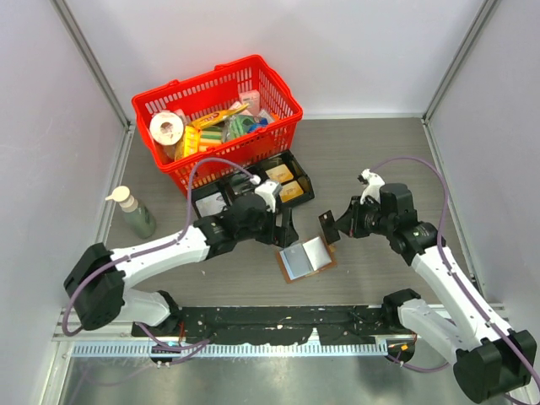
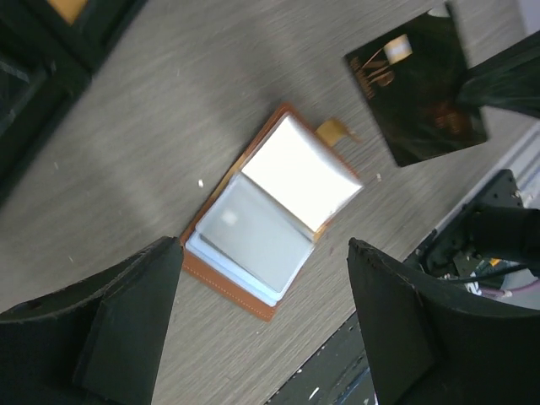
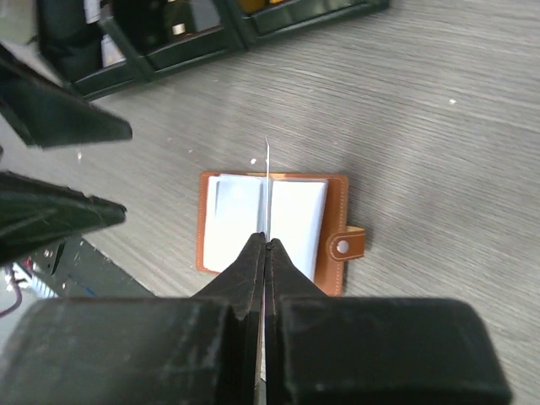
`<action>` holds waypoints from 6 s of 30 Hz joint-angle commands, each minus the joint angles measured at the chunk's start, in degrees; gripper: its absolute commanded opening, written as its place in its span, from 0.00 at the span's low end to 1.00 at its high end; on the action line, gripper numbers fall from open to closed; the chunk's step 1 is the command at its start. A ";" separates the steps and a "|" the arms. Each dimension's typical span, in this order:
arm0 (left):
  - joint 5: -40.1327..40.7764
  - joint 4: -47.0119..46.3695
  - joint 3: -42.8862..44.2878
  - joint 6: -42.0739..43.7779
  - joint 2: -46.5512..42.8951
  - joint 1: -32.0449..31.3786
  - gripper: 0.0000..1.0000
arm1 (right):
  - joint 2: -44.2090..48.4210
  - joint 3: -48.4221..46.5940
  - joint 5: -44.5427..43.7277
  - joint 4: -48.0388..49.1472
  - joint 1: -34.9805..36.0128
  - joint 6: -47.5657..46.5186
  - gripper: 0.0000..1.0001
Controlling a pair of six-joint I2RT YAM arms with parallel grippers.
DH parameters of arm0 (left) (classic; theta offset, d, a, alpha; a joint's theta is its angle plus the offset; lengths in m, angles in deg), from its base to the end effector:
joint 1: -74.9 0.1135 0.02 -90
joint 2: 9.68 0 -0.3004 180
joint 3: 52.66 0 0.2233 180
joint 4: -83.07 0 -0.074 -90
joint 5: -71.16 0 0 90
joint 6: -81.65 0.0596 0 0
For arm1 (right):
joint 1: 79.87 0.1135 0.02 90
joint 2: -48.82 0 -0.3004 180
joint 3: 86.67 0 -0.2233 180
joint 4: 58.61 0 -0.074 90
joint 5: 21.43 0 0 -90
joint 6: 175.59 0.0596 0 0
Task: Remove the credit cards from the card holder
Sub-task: Remove the credit card from the card holder, then place the credit card in the storage box, then remove the credit card from the card holder.
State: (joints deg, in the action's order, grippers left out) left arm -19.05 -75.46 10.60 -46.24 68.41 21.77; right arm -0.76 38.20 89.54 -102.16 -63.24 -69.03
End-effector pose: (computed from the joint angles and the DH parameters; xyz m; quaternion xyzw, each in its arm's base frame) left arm 0.1687 -0.2254 0.2712 0.1191 0.8842 -0.3233 0.3153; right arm 0.1373 0.0633 0.2840 -0.0803 0.8837 0.2799 0.3664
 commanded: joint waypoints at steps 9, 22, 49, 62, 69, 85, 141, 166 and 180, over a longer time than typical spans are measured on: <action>-24.73 10.01 12.87 31.90 -5.05 2.06 0.84 | 7.83 -0.53 22.35 8.10 2.79 -7.67 0.01; -41.09 13.44 19.99 37.10 1.72 2.15 0.72 | 12.14 1.05 28.25 10.04 8.07 -13.13 0.01; 12.68 10.73 8.23 2.93 -7.33 12.94 0.00 | 14.60 1.85 -4.17 7.40 8.34 -1.70 0.74; 15.59 -0.96 9.62 -5.00 5.66 16.91 0.00 | 15.04 2.02 -6.03 6.70 8.34 -1.88 0.75; 13.66 -5.45 10.59 -10.00 11.12 17.53 0.00 | 15.31 2.20 -6.12 6.43 8.34 -1.88 0.76; 15.41 -1.59 7.52 -8.79 8.06 17.62 0.33 | 14.52 2.20 -6.21 6.34 8.34 -1.62 0.76; -1.81 6.33 -14.90 -2.19 -24.39 17.53 1.00 | -28.28 -3.87 -34.68 7.57 45.16 11.04 0.52; -5.51 0.26 -14.02 -4.21 -16.39 12.34 1.00 | -33.48 -7.38 -40.65 2.57 47.27 9.11 0.18; -4.01 -1.14 -14.19 -7.28 -15.68 10.58 1.00 | -30.22 -6.25 -38.38 3.00 44.20 9.19 0.32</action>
State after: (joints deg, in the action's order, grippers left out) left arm -23.99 -72.75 -5.18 -51.09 52.26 32.68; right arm -34.18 31.79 48.23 -102.18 -18.72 -59.94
